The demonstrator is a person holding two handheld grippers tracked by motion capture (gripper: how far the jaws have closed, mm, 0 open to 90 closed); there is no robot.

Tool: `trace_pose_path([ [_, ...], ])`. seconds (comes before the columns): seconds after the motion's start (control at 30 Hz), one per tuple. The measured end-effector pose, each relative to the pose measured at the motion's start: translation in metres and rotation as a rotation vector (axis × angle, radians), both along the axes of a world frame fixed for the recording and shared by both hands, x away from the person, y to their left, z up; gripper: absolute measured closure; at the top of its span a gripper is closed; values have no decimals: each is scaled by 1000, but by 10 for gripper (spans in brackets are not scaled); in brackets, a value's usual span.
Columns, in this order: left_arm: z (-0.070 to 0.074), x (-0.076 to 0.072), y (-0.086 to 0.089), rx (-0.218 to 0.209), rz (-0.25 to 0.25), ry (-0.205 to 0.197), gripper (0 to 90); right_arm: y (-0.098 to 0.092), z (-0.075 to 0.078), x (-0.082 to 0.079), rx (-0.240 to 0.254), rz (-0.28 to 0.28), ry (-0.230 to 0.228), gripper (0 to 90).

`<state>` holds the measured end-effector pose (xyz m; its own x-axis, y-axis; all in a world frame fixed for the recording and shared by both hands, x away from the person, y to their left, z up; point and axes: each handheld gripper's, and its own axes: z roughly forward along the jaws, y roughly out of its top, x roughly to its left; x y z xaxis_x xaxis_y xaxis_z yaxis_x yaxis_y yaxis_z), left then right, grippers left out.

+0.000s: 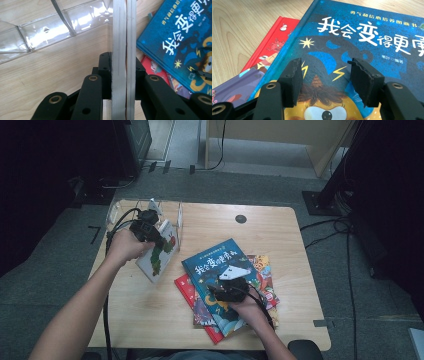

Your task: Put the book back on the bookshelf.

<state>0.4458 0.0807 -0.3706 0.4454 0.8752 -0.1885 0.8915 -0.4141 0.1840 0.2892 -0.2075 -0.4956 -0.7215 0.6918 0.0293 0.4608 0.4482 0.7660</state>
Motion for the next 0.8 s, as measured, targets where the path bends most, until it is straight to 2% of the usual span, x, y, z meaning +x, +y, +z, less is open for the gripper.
trace_pose_path([
  [0.17,0,7,-3,9,3,-2,772,0,0,0,0,0,1,429],
  [0.43,2,22,2,-40,55,-11,773,0,0,0,-1,-1,0,429],
  [0.8,12,41,-8,-4,58,-41,772,0,0,0,-1,-1,-1,430],
])
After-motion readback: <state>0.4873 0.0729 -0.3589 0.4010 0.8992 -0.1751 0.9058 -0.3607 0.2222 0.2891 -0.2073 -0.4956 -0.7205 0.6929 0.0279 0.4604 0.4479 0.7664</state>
